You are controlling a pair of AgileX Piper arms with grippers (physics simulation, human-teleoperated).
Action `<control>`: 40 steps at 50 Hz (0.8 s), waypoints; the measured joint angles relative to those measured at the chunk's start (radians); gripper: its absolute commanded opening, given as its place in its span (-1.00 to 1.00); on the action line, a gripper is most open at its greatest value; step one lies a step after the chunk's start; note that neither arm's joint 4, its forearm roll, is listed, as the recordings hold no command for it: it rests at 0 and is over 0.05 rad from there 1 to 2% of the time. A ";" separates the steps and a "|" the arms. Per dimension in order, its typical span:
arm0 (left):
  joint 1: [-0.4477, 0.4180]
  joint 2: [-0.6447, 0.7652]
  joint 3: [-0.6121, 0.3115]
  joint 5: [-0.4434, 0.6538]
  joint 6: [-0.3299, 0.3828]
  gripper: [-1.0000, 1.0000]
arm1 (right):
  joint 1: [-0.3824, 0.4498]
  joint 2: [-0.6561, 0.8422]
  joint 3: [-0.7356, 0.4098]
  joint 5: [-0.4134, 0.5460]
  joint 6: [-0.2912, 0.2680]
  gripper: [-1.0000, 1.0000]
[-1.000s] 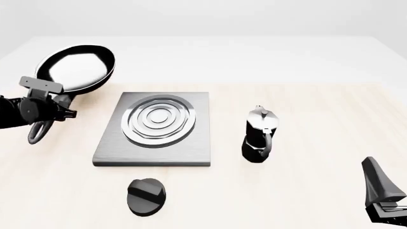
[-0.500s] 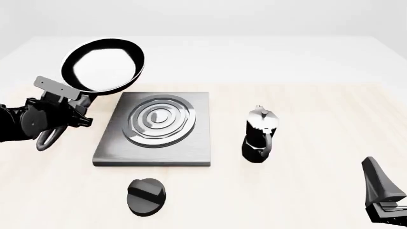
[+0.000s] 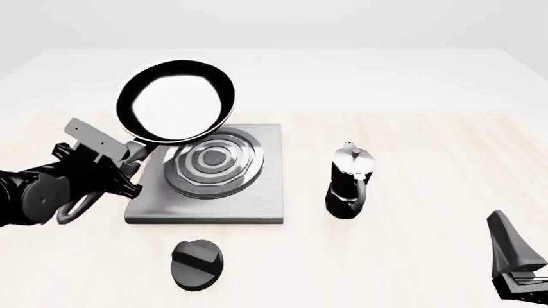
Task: Turn on the stove and put the frying pan on it.
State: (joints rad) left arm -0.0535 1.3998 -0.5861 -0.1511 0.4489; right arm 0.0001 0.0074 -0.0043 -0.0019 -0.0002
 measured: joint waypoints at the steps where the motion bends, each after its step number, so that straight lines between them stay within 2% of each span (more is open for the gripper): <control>1: -0.006 -0.004 0.006 0.000 0.001 -1.00 | 0.000 0.000 0.000 0.000 0.000 1.00; 19: -0.081 -0.021 0.060 -0.009 0.017 -1.00 | 0.000 0.000 0.000 0.000 0.000 1.00; 40: -0.116 0.013 0.079 -0.022 0.021 -1.00 | 0.000 0.000 0.000 0.000 0.000 1.00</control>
State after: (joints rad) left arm -0.1699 1.4126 -0.5068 -0.1729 0.4702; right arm 0.0001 0.0074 -0.0043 -0.0019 -0.0002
